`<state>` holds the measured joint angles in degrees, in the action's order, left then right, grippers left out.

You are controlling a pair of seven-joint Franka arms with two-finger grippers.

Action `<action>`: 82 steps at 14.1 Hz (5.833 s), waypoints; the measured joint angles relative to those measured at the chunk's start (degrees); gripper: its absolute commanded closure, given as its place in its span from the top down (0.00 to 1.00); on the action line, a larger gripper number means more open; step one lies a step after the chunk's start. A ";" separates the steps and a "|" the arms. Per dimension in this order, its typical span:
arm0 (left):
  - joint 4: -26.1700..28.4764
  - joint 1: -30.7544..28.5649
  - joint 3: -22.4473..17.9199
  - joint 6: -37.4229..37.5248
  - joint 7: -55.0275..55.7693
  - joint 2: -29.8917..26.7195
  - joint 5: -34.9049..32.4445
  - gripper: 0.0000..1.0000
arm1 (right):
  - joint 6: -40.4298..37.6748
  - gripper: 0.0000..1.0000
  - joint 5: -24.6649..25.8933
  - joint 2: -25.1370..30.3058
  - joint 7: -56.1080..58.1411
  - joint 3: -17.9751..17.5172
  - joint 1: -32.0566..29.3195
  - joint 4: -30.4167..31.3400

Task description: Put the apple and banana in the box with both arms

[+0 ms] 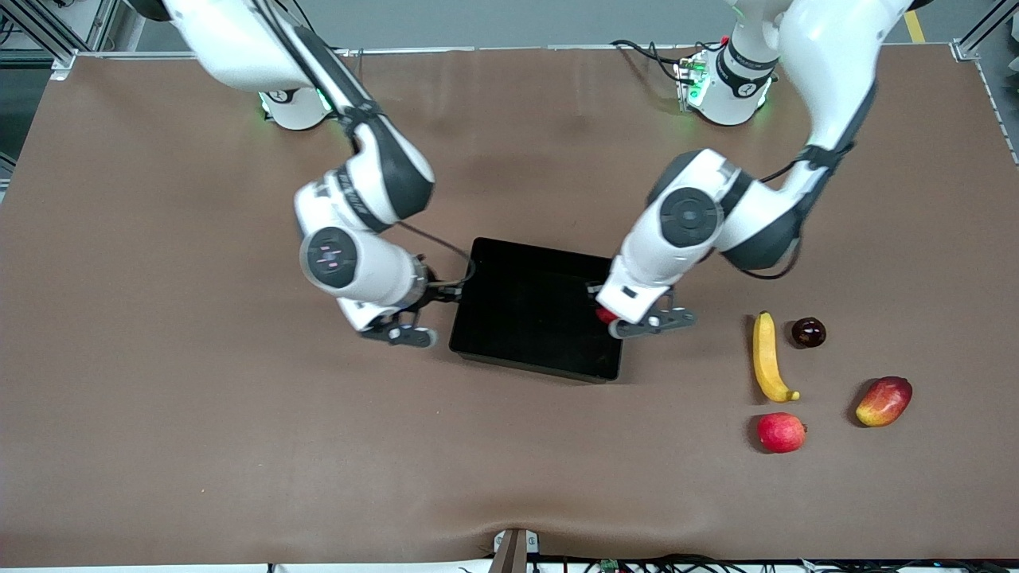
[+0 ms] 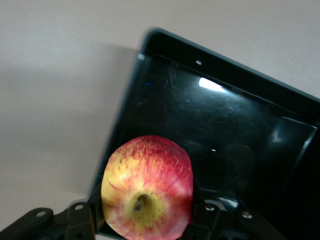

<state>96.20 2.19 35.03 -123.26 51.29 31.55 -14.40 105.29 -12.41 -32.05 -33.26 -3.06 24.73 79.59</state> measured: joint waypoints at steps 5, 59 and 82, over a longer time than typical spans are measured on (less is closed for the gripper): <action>-0.29 5.12 -0.17 -2.40 7.51 6.39 -7.18 0.00 | -17.45 1.00 4.27 0.88 4.59 0.53 -8.97 -9.84; -5.42 -25.76 15.21 8.68 -21.25 4.46 -15.12 0.00 | -18.65 1.00 9.13 34.12 37.05 -0.05 -30.14 11.30; -20.36 25.78 -11.45 -9.28 -4.85 20.67 -14.36 0.00 | -19.14 1.00 8.82 34.00 37.05 -0.16 -30.13 11.32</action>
<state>75.84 27.97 23.58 -132.55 46.44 52.21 -28.76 86.15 -3.58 1.95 3.79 -3.22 -5.40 90.91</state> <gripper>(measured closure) 0.577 0.000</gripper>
